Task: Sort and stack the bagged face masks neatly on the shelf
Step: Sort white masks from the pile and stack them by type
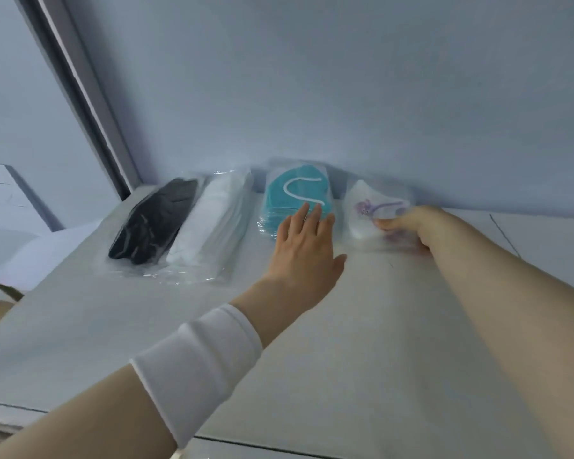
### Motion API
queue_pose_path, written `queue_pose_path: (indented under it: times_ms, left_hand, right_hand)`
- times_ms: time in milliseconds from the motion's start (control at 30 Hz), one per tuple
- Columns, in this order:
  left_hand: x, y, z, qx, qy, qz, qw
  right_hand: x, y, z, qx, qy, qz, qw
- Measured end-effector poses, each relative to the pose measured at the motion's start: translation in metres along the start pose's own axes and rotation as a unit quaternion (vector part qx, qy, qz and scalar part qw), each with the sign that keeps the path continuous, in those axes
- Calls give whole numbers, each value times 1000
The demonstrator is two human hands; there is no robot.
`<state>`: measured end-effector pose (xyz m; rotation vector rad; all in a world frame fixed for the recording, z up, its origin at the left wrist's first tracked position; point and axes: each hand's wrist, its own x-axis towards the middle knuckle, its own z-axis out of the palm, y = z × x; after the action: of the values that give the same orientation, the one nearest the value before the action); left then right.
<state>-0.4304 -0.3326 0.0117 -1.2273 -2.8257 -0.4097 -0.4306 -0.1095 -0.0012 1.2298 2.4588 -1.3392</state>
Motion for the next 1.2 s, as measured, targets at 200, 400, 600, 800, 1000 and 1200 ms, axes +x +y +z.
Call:
queue_pose_path:
  times_ms: [200,400,600,800,1000,1200]
  left_hand:
    - [-5,-28,-1,-35,-7,40,999]
    - [-1,-30,2,-134,28,63,989]
    - [5,-4,-1,-401,-8,73,913]
    - [0,9,10,-550,-43,118,826]
    - [-5,18,30,-564,-12,110,818]
    - [-9,63,32,-590,-48,111,798]
  right_hand:
    - [-2,-5,12,73,35,12,997]
    - [-36,27,12,319,78,-24,944]
    - [-112,53,13,306,156,-136,929]
    - [-156,66,46,226,199,-181,936]
    - [-159,85,60,280,188,-181,924]
    - [-180,122,43,347,200,-144,905]
